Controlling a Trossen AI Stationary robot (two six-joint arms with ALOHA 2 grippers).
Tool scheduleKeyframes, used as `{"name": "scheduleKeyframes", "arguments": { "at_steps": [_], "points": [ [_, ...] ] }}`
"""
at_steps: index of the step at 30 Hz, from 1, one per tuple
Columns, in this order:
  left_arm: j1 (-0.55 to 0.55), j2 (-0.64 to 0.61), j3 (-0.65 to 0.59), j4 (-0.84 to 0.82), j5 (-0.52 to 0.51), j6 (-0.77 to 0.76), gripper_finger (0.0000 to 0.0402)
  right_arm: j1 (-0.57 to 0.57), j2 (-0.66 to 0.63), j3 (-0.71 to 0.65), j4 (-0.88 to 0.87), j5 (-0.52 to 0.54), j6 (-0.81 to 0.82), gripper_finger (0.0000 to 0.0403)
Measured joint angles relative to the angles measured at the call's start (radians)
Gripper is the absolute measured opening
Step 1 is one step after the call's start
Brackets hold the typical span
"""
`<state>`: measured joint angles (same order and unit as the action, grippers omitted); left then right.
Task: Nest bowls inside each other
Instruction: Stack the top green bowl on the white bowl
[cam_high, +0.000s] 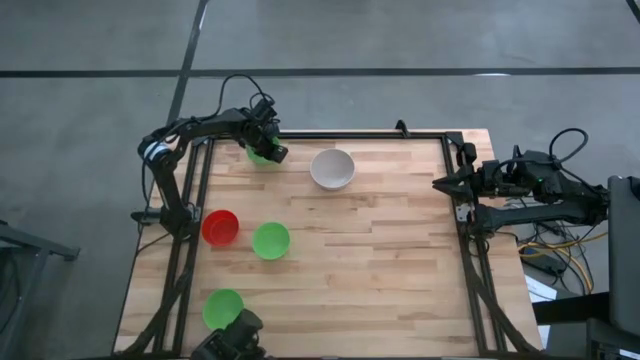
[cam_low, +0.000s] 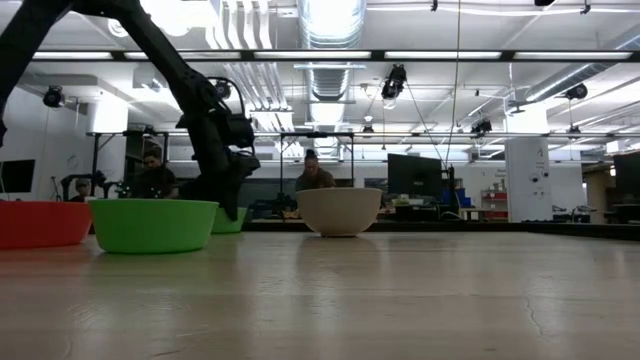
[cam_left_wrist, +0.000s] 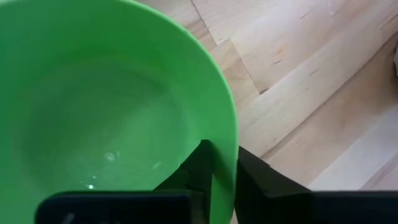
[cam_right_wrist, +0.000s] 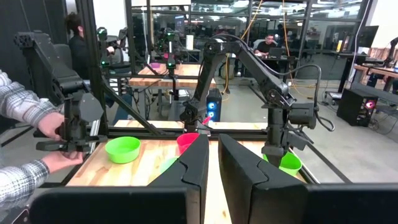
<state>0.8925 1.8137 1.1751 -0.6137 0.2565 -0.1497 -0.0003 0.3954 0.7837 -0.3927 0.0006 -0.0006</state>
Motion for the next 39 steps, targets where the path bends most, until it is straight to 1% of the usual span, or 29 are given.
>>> {"name": "scheduleKeyframes", "arguments": {
  "at_steps": [4, 12, 17, 23, 33, 39],
  "points": [
    [0.000, -0.002, 0.000, -0.003, -0.002, 0.000, 0.0024, 0.000, 0.000, 0.000, 0.000, 0.000, 0.000, 0.0034],
    [0.000, -0.003, 0.007, -0.009, 0.000, -0.001, 0.0022, 0.000, 0.000, 0.000, 0.000, 0.000, 0.000, 0.0034],
    [0.000, -0.003, 0.052, -0.028, 0.006, 0.005, 0.0021, 0.000, 0.000, 0.000, 0.000, 0.000, 0.000, 0.0034],
    [0.000, -0.003, 0.124, -0.090, 0.013, 0.043, 0.0019, 0.000, 0.000, 0.000, 0.000, 0.000, 0.000, 0.0034],
    [0.000, -0.002, 0.209, -0.155, 0.011, 0.045, 0.0010, 0.000, 0.000, 0.000, 0.000, 0.000, 0.000, 0.0034],
    [-0.002, -0.031, 0.222, -0.159, 0.005, 0.041, 0.0008, 0.000, 0.000, 0.000, 0.000, 0.000, 0.000, 0.0034]
  ]
}}
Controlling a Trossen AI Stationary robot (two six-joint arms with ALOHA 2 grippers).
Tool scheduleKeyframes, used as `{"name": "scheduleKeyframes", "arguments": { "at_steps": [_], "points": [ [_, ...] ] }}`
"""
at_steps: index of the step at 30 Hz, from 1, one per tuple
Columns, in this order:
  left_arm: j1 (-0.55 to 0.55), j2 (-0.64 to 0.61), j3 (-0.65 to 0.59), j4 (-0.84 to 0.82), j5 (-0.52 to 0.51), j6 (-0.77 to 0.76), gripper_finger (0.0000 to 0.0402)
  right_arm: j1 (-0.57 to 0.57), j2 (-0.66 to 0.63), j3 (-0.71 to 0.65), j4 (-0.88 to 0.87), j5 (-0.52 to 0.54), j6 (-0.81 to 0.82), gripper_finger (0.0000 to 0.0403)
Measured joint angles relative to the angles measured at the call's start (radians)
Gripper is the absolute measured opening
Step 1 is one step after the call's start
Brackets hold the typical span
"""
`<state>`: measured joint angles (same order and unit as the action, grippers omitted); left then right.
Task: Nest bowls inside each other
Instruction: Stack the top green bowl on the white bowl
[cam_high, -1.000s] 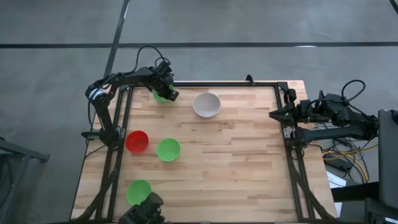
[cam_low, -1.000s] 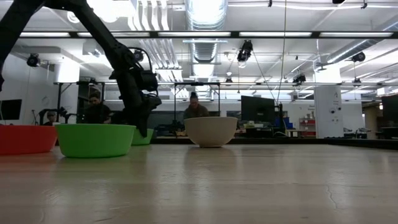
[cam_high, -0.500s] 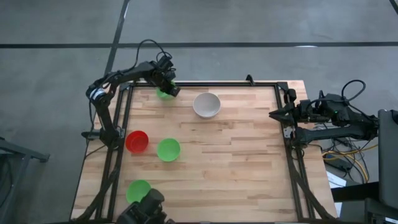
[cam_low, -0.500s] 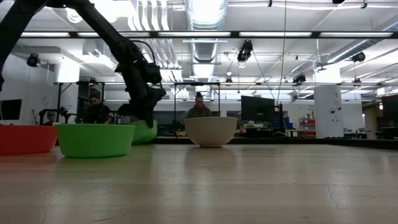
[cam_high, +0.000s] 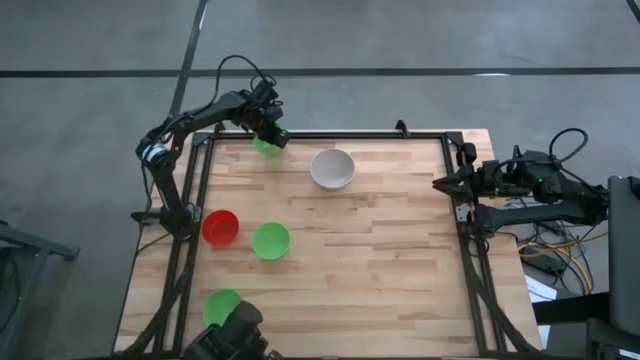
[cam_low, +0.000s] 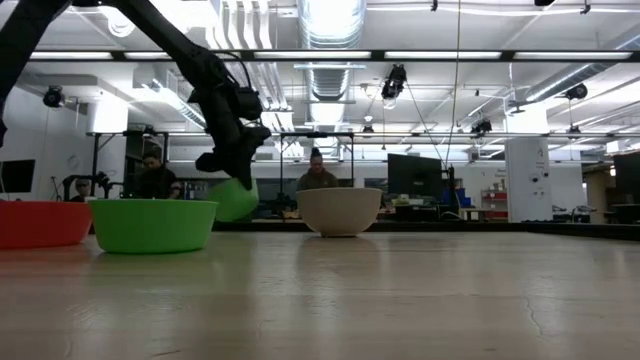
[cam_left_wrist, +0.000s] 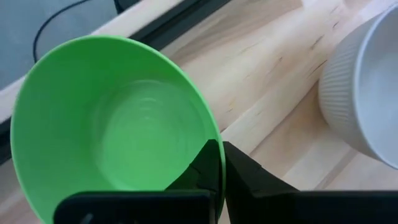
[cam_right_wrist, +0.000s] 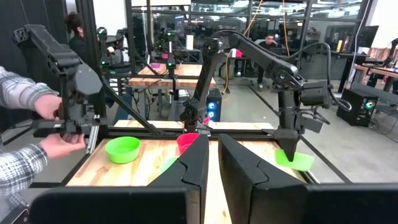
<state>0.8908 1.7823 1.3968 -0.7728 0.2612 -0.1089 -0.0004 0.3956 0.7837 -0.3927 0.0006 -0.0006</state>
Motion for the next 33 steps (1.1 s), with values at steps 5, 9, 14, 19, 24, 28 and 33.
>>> {"name": "scheduleKeyframes", "arguments": {
  "at_steps": [5, 9, 14, 19, 24, 28, 33],
  "points": [
    [-0.009, -0.051, -0.001, 0.000, -0.011, 0.007, 0.0008, 0.000, 0.000, 0.000, 0.000, 0.000, 0.000, 0.0034],
    [-0.015, -0.088, -0.001, -0.001, -0.026, 0.019, 0.0008, 0.000, 0.000, 0.000, 0.000, 0.000, 0.000, 0.0034],
    [-0.023, -0.136, -0.001, 0.001, -0.032, 0.031, 0.0007, 0.000, 0.000, 0.000, 0.000, 0.000, 0.000, 0.0034],
    [-0.037, -0.173, -0.001, 0.002, -0.037, 0.049, 0.0008, 0.000, 0.000, 0.000, 0.000, 0.000, 0.000, 0.0034],
    [-0.061, -0.196, 0.000, 0.001, -0.054, 0.099, 0.0007, 0.000, 0.000, 0.000, 0.000, 0.000, 0.000, 0.0034],
    [-0.080, -0.201, 0.020, 0.000, -0.062, 0.120, 0.0007, 0.000, 0.000, 0.000, 0.000, 0.000, 0.000, 0.0034],
    [-0.108, -0.201, 0.059, 0.001, -0.071, 0.157, 0.0007, 0.000, 0.000, 0.000, 0.000, 0.000, 0.000, 0.0034]
  ]
}}
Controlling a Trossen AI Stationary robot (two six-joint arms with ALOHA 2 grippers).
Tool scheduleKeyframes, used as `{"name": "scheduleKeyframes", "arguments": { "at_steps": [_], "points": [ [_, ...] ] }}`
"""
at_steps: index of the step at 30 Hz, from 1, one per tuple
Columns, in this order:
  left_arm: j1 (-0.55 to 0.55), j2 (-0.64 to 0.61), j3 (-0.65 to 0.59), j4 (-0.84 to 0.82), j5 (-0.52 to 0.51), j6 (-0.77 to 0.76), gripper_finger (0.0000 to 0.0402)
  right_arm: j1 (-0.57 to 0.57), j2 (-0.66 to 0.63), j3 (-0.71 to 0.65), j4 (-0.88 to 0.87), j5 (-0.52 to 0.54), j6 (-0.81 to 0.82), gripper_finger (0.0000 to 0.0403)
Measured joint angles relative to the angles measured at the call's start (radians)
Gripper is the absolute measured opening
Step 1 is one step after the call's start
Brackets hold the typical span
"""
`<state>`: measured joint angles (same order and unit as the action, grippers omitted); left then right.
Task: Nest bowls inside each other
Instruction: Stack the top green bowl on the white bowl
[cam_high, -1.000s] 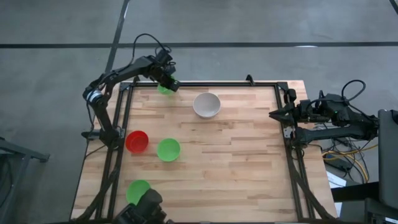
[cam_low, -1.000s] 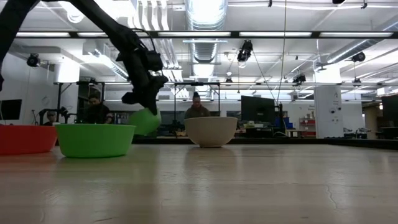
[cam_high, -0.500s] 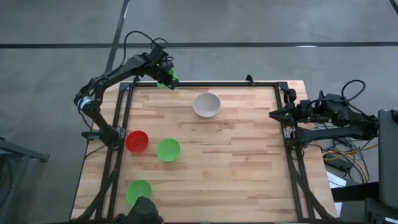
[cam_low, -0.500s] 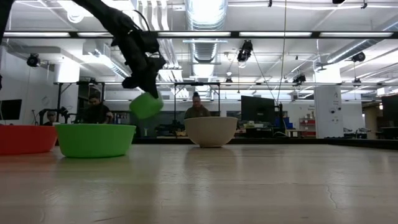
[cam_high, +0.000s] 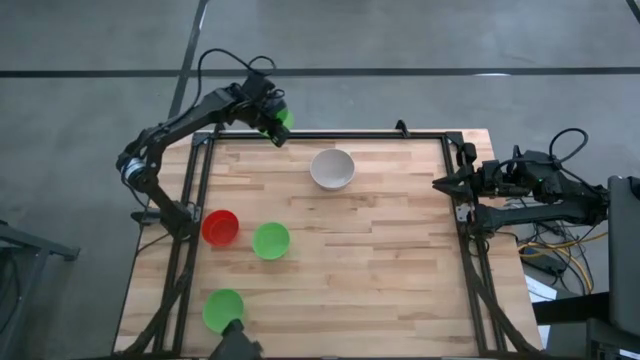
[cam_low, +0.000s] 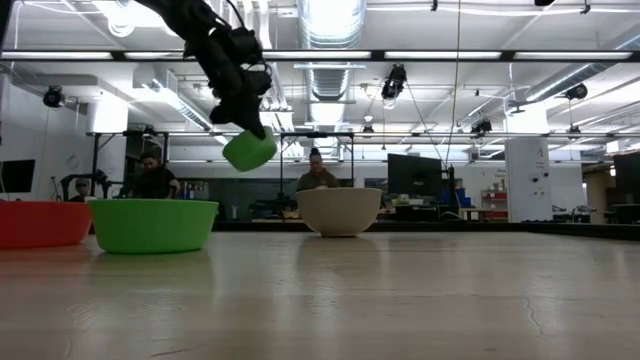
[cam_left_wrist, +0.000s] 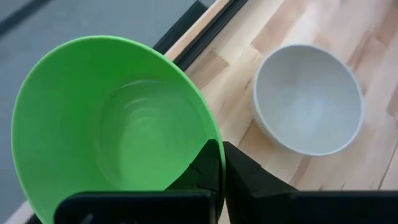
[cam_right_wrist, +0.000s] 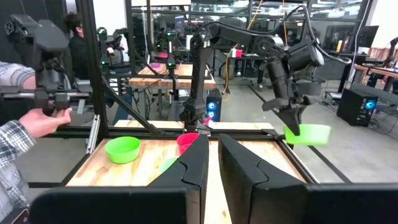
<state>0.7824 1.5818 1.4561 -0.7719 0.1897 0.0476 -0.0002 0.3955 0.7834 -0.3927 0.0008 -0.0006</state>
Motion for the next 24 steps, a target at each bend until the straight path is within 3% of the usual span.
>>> {"name": "scheduleKeyframes", "arguments": {
  "at_steps": [6, 24],
  "points": [
    [-0.046, 0.000, 0.060, -0.014, -0.012, 0.100, 0.0007, 0.000, 0.000, 0.000, 0.000, 0.000, 0.000, 0.0034],
    [-0.155, 0.000, 0.121, -0.025, -0.060, 0.116, 0.0007, 0.000, 0.000, 0.000, 0.000, 0.000, 0.000, 0.0034]
  ]
}}
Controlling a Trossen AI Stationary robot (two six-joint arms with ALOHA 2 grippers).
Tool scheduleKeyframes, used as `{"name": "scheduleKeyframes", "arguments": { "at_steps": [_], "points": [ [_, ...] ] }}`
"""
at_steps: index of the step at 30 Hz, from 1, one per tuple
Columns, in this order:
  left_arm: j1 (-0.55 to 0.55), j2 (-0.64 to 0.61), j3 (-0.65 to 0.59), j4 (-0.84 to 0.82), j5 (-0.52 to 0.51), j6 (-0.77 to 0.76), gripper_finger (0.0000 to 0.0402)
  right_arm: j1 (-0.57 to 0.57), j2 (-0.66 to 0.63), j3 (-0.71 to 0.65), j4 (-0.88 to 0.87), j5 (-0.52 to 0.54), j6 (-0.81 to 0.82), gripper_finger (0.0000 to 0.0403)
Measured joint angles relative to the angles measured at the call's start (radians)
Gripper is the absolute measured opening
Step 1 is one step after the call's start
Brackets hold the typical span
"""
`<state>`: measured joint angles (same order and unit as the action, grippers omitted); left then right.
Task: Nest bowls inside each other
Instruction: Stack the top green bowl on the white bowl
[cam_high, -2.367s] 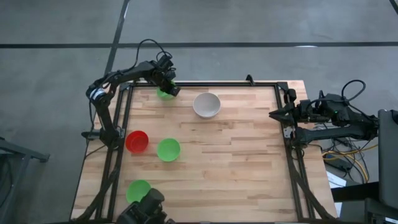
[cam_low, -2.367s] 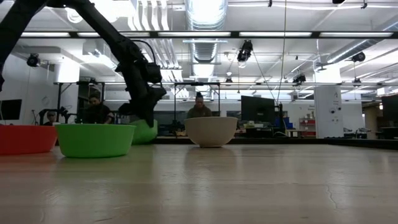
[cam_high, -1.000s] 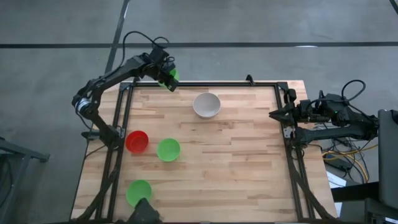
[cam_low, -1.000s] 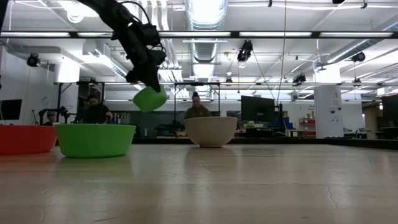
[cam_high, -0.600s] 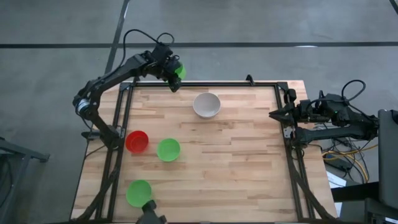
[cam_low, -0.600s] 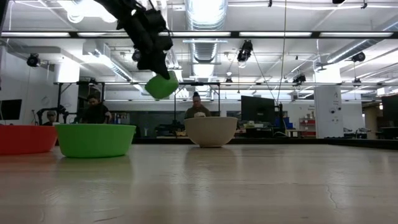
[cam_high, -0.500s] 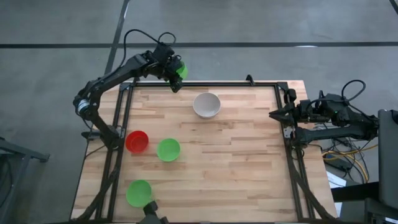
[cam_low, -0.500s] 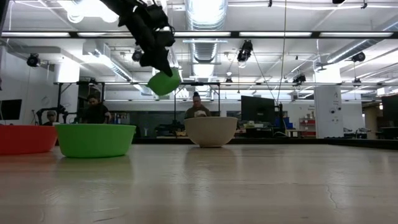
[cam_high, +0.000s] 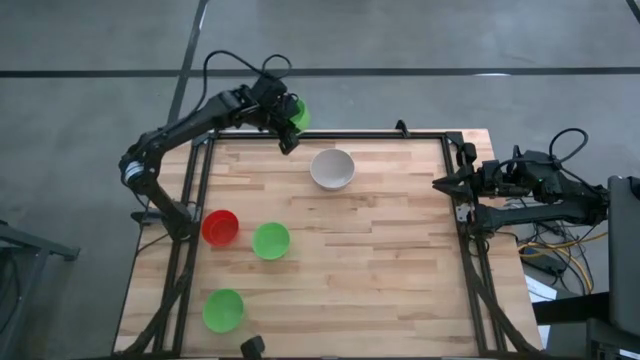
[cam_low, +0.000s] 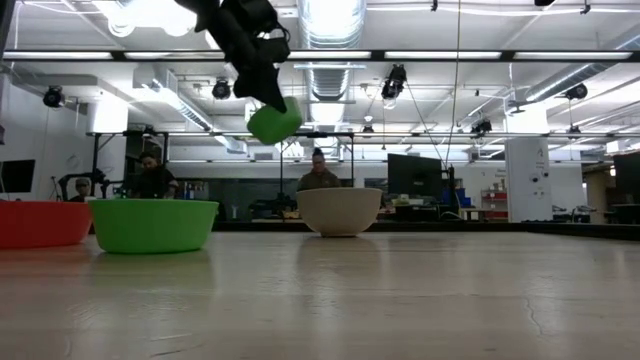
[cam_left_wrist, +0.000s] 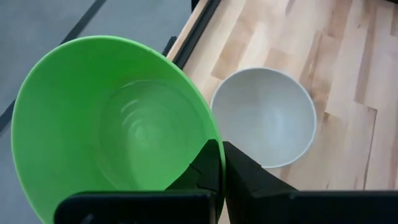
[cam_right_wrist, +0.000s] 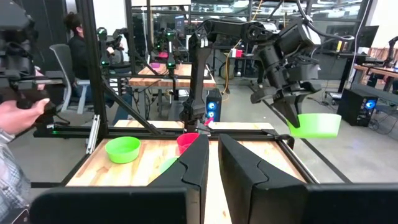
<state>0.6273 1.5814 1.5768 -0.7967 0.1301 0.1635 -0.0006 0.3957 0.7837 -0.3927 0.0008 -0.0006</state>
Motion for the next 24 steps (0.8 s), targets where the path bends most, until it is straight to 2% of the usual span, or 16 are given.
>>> {"name": "scheduleKeyframes", "arguments": {
  "at_steps": [12, 24],
  "points": [
    [-0.067, 0.006, -0.001, 0.018, 0.002, 0.001, 0.0007, 0.000, 0.000, 0.000, 0.000, 0.000, 0.000, 0.0034],
    [-0.119, 0.086, 0.032, 0.026, 0.003, 0.001, 0.0007, 0.000, 0.000, 0.000, 0.000, 0.000, 0.000, 0.0034]
  ]
}}
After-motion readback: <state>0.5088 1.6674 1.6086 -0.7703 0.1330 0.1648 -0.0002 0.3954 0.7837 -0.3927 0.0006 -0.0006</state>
